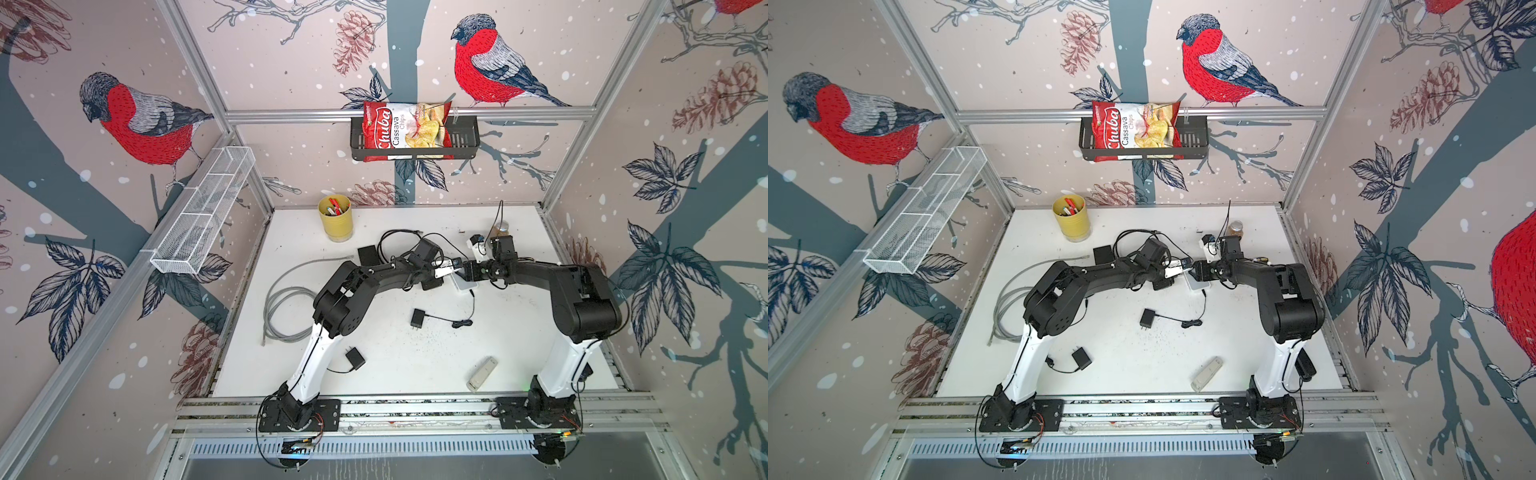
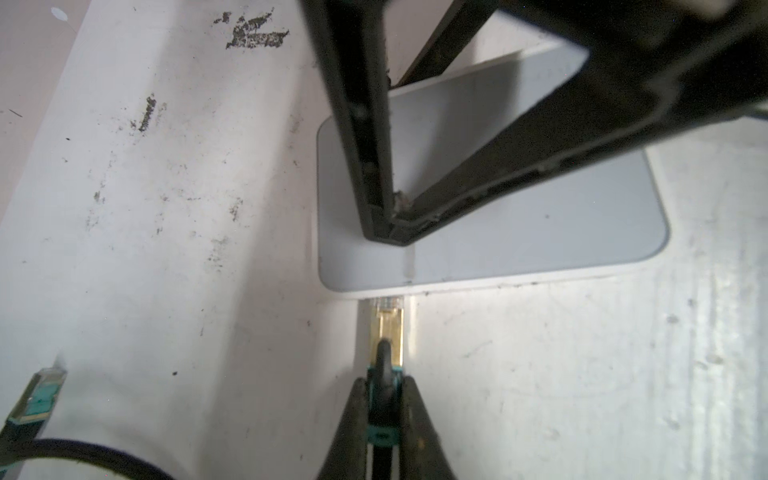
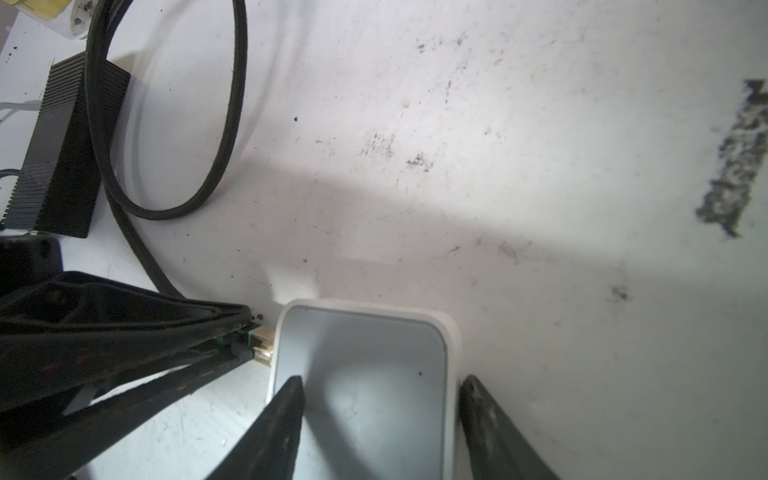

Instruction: Insert the plug into the switch port

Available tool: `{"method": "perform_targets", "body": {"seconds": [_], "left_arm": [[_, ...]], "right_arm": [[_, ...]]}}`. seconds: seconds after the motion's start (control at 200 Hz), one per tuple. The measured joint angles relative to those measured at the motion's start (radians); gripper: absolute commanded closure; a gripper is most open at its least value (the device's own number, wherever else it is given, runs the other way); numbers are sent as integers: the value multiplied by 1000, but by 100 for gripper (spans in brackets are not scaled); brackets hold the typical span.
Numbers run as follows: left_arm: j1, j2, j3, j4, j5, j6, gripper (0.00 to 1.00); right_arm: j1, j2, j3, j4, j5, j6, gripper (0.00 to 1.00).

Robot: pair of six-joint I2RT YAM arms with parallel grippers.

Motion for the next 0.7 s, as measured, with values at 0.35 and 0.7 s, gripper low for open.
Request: {"method": "perform_targets", "body": {"seconds": [0.35,0.7], "left_arm": [[3,-1,-7,0,21,-8,100],[-2,-25,-62,61,-16,-10,100]], "right_arm": [[5,-7,-11,13,3,-6,41],[12,2,-1,10,2,-6,41]]}}
